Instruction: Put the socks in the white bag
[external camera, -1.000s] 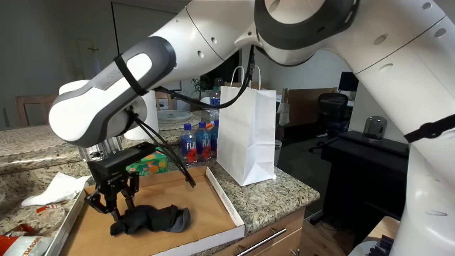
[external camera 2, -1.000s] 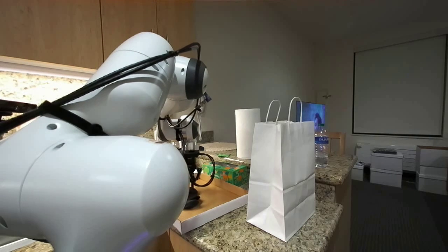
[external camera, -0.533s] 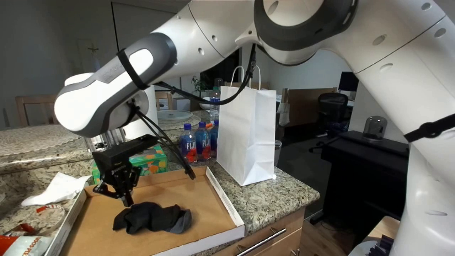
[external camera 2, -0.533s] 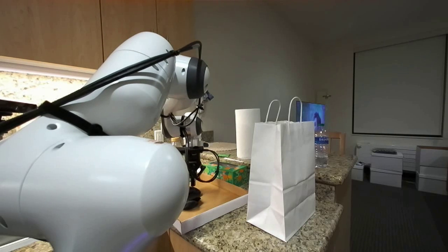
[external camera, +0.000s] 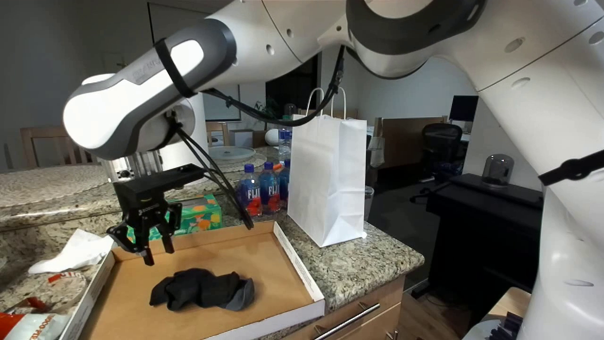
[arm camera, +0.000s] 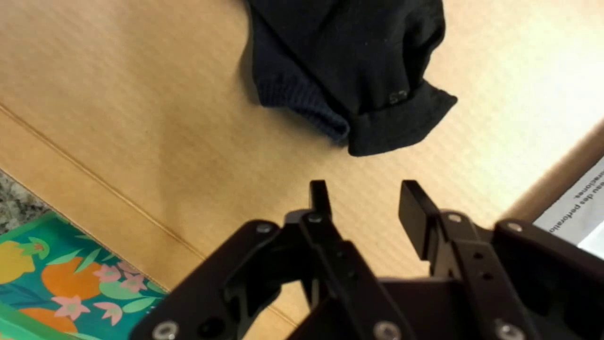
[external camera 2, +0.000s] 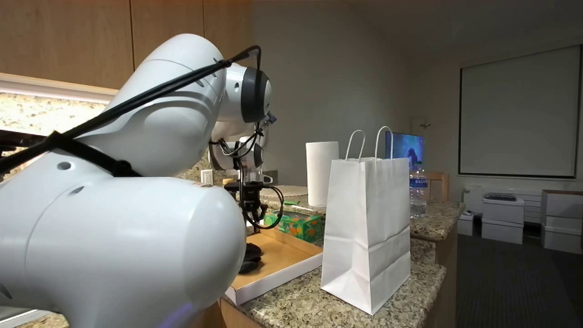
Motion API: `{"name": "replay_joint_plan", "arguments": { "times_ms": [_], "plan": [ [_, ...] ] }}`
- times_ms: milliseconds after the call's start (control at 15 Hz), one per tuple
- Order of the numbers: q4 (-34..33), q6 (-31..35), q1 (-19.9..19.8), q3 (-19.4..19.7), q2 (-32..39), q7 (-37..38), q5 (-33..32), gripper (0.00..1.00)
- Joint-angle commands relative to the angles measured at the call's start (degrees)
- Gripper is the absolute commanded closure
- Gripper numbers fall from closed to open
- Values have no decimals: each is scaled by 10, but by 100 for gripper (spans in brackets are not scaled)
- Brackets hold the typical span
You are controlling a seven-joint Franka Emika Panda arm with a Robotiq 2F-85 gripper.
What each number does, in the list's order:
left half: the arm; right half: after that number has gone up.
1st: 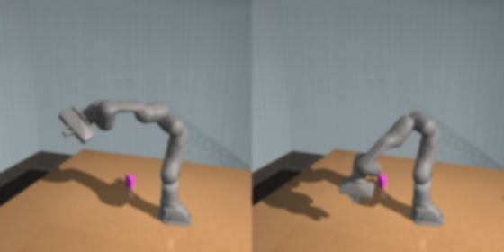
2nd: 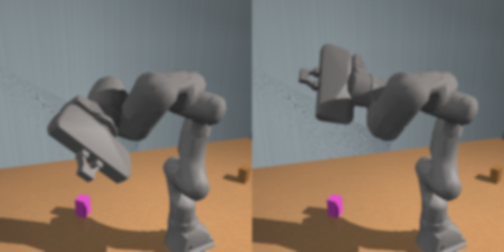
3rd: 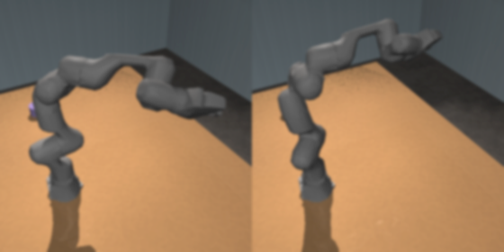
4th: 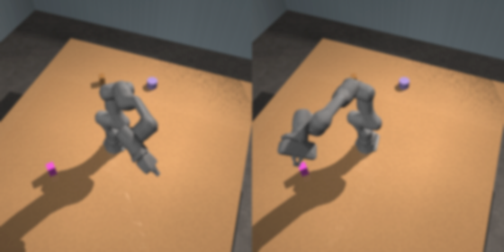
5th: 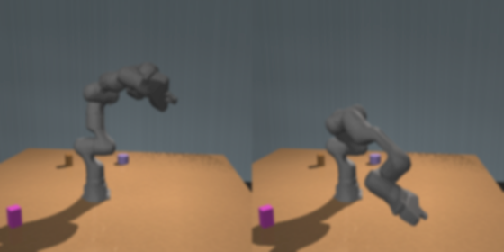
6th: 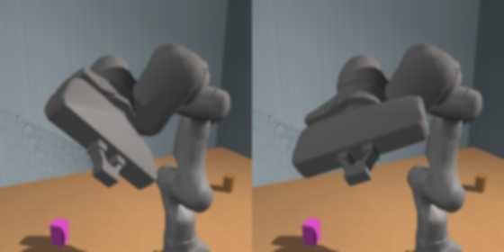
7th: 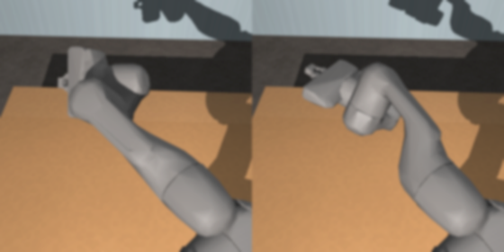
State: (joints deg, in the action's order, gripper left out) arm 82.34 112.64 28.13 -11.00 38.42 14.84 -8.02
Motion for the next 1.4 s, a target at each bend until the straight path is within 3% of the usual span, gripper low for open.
{"name": "replay_joint_plan", "arguments": {
  "times_ms": [0, 267, 933, 1000, 1133, 1333],
  "plan": [
    [52, 3, 2, -2, -35, 38, 22, 26],
    [89, 11, 3, 7, -43, 95, 29, 1],
    [135, 20, 3, 15, -37, 163, 38, 1],
    [137, 19, 4, 15, -36, 165, 41, 25],
    [140, 20, 3, 16, -38, 168, 46, 31],
    [141, 18, 3, 17, -41, 174, 54, 52]
  ]
}}
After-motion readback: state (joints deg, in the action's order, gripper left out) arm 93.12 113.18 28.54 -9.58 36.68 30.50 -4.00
